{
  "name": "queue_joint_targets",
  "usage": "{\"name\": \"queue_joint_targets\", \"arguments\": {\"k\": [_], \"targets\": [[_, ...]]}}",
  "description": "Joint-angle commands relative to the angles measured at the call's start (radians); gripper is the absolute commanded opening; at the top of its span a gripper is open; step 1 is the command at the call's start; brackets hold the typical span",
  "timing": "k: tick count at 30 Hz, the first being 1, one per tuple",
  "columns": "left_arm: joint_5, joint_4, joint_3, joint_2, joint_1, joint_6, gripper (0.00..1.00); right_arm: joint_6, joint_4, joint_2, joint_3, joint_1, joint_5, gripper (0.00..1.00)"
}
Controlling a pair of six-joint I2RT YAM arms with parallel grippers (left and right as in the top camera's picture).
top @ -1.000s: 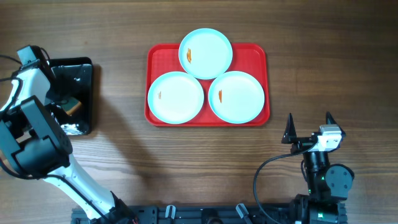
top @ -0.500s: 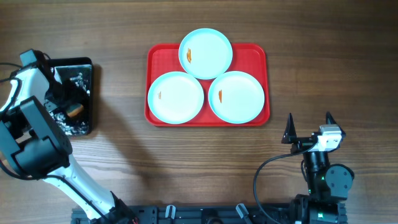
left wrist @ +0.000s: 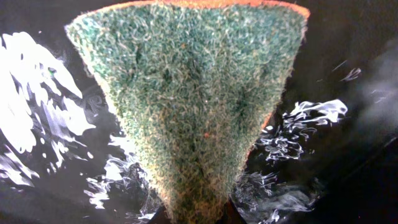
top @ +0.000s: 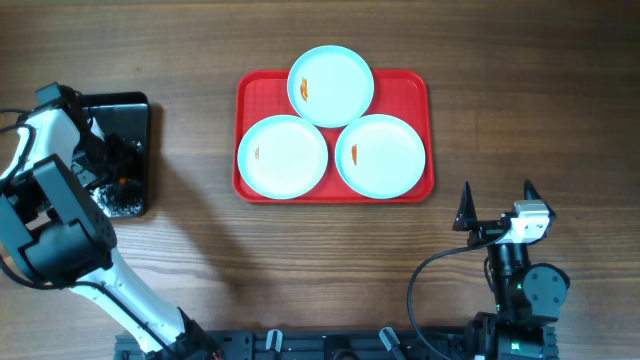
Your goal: Clean dirty plates on tray and stack at the side
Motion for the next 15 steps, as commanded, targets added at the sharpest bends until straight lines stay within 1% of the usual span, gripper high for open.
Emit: {"name": "queue_joint_targets", "arguments": {"k": [1,2,3,4,10,15], "targets": [[-0.018,0.014,-0.019,0.024,0.002,0.001,0.04,-0.005,0.003,-0.004,-0.001,-0.002,0.010,1.00],[-0.018,0.019,-0.019,0.024,0.002,0.001,0.04,-0.005,0.003,-0.004,-0.001,-0.002,0.010,1.00],[-0.018,0.023,-0.019,0.024,0.002,0.001,0.36,-0.005,0.003,-0.004,-0.001,-0.002,0.010,1.00],[-0.018,0.031,-0.019,0.024,0.002,0.001,1.00,-0.005,0.003,-0.004,-0.001,-0.002,0.010,1.00],[-0.018,0.099,-0.019,0.024,0.002,0.002,1.00,-0.005,0.003,-0.004,-0.001,-0.002,0.010,1.00],[-0.023,0.120,0.001,0.022,0.002,0.002,1.00,-0.005,0.003,-0.004,-0.001,-0.002,0.010,1.00]]}}
